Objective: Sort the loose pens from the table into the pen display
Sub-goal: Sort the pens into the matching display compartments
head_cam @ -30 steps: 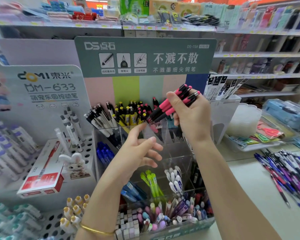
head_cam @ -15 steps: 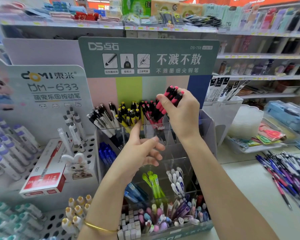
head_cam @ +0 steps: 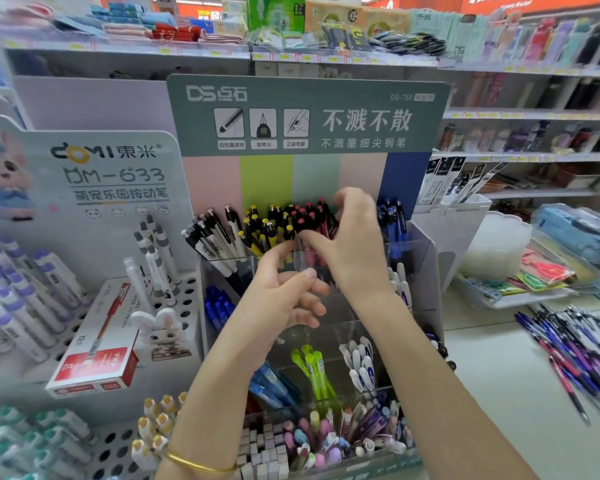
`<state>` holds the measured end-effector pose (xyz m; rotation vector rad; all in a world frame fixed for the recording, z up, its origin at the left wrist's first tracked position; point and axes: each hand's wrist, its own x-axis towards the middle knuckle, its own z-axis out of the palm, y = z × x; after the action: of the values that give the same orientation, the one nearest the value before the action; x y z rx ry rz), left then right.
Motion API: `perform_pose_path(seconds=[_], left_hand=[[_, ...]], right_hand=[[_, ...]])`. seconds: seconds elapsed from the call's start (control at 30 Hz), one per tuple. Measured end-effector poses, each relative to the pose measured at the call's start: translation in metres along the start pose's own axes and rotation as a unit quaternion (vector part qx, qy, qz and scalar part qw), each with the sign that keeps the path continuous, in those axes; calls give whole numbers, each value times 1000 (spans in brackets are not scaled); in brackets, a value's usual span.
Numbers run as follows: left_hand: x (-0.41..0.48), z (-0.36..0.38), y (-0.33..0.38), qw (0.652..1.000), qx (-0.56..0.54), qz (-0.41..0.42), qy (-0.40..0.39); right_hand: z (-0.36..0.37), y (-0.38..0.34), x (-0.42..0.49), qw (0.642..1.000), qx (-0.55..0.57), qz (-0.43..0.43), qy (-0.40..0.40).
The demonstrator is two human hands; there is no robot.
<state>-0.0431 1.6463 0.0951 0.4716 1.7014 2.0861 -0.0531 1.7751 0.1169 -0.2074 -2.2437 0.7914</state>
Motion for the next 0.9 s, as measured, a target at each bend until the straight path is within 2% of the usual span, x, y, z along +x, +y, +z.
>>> perform_pose_path(seconds=[0.07, 0.23, 0.43, 0.57, 0.73, 0.9], left_hand=[[-1, -2, 0, 1000, 2, 0, -3], [-5, -3, 0, 1000, 3, -11, -10], [-9, -6, 0, 999, 2, -19, -25], [-11, -9, -1, 999, -1, -23, -24], [-14, -12, 1, 999, -7, -27, -27], [-16, -13, 2, 999, -13, -35, -33]], right_hand=[[-3, 6, -7, 999, -13, 20, 25], [4, 6, -12, 982, -184, 41, -24], [8, 1, -15, 972, -229, 52, 11], [12, -3, -18, 979, -196, 43, 39], [23, -3, -6, 998, -53, 40, 3], [22, -1, 6, 998, -24, 64, 13]])
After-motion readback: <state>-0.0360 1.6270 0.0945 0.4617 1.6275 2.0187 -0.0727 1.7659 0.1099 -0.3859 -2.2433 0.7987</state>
